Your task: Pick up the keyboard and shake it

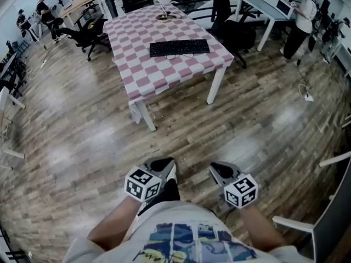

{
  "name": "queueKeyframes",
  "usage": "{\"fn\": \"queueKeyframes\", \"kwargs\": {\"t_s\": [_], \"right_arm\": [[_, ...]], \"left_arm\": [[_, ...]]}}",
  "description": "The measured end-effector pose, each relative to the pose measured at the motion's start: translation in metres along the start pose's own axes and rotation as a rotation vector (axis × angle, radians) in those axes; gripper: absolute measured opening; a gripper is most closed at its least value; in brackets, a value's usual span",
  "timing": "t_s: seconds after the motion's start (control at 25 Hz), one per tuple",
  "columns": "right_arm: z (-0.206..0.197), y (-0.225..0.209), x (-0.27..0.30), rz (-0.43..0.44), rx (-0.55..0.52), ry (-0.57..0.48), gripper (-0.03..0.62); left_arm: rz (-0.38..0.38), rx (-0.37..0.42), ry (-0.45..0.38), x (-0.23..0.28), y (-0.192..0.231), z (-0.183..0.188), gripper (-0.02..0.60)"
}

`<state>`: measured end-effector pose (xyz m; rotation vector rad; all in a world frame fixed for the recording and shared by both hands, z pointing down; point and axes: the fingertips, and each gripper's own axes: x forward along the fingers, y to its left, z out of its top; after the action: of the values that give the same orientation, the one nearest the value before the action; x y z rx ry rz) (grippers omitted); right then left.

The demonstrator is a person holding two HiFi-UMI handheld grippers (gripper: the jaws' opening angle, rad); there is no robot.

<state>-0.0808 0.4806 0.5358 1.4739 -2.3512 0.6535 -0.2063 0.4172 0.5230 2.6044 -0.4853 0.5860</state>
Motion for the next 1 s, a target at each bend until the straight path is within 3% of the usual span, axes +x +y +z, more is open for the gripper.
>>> {"fn": "queueKeyframes", "kwargs": {"t_s": [0.44,0.6,1.0], "right_arm": [[0.108,-0.095,0.134,-0.062,0.044,0.044,0.154],[0.138,-0.125,0.177,-0.081,0.035,0.051,0.152],[0.186,-0.235,0.246,-0.063,0.015,0.072,0.156]], "left_arm": [[-0.019,-0.002,-0.017,0.047,0.168,0.110,0.099],[-0.010,-0.035,-0.016,0.062,0.224,0.132,0.109],[0.045,-0.087,-0.016,0.132,0.308,0.183,0.110]]}}
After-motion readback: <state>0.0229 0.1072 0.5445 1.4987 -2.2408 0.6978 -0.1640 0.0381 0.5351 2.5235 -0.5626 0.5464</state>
